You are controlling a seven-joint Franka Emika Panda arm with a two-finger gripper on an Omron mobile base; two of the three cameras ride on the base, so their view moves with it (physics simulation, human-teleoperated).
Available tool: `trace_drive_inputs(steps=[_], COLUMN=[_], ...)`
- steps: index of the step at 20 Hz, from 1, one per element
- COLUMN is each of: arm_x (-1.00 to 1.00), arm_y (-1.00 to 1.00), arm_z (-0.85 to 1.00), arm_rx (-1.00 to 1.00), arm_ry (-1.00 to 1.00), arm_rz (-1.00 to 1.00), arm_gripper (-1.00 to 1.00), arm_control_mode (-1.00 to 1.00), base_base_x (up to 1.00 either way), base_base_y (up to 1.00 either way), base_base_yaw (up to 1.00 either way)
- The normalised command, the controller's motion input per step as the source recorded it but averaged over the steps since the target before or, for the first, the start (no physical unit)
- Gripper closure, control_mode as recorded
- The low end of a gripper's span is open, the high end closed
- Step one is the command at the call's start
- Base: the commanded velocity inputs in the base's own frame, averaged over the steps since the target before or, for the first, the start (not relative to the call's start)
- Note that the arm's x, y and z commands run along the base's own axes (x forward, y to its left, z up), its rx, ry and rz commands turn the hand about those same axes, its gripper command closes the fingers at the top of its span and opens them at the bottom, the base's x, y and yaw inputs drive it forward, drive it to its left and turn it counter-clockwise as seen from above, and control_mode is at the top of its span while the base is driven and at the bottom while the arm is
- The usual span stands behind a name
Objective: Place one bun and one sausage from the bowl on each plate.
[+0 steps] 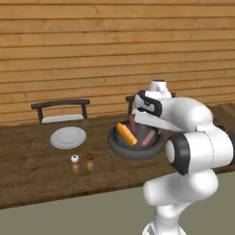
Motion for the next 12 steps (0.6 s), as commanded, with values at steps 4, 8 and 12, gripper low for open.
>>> trace_drive_inputs(steps=[4,8,12], arm_x=[0.15,0.21,-0.02], arm_y=[0.14,0.01,-0.05], arm_z=[-0.35,-0.32,-0.39], arm_rx=[-0.02,-0.02,0.0], arm_ry=[0.03,0.05,0.04], arm_rz=[-0.08,-0.03,0.0], arm_gripper=[-1.0,-1.0,-1.0], arm_control_mode=[-1.0,-1.0,-1.0], base_base_x=[0.0,0.0,0.0], base_base_y=[0.0,0.0,0.0], base_base_yaw=[0.0,0.0,0.0])
